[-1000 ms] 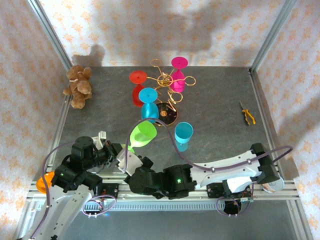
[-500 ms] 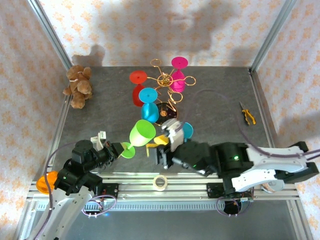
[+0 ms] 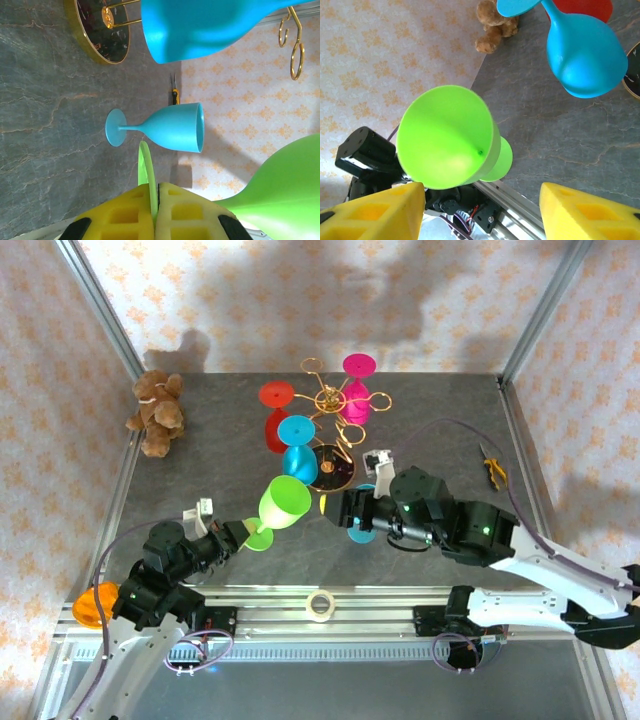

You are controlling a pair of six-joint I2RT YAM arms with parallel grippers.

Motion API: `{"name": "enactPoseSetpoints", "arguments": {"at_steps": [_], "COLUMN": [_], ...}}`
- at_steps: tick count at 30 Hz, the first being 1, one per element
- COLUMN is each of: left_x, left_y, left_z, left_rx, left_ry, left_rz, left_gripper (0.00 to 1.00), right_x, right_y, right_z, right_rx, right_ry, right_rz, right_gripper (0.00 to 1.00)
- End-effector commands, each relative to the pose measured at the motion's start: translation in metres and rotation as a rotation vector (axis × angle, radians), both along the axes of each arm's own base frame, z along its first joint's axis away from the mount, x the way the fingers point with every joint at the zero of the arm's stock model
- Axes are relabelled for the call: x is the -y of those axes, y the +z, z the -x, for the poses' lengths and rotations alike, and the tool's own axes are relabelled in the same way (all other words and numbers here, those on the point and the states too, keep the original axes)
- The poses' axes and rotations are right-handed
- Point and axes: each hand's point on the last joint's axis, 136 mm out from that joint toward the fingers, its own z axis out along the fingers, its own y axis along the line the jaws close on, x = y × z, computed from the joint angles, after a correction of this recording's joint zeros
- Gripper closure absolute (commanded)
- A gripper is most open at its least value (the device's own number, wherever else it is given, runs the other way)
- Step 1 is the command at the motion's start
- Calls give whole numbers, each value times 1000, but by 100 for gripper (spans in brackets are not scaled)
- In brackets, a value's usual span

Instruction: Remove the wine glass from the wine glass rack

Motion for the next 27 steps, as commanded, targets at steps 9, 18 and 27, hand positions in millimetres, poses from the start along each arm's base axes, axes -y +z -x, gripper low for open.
{"name": "enactPoseSetpoints", "arguments": {"at_steps": [9,18,27], "left_x": [2,1,1], "left_y": [14,16,16], "left_z": [3,0,-2], "left_rx": [57,61,58], "left_ry": [-14,0,5], "left_rz": [27,30,29], "left_gripper": [100,100,100], "right_x": [-34,-49,-54], "right_y": [-4,-9,-17], "right_z": [-16,-20,-20], "right_rx": [-98,-117,-139], "right_ry": [101,134,144], "right_rz": [-63,-66,-71], "right_gripper": [43,49,71]}}
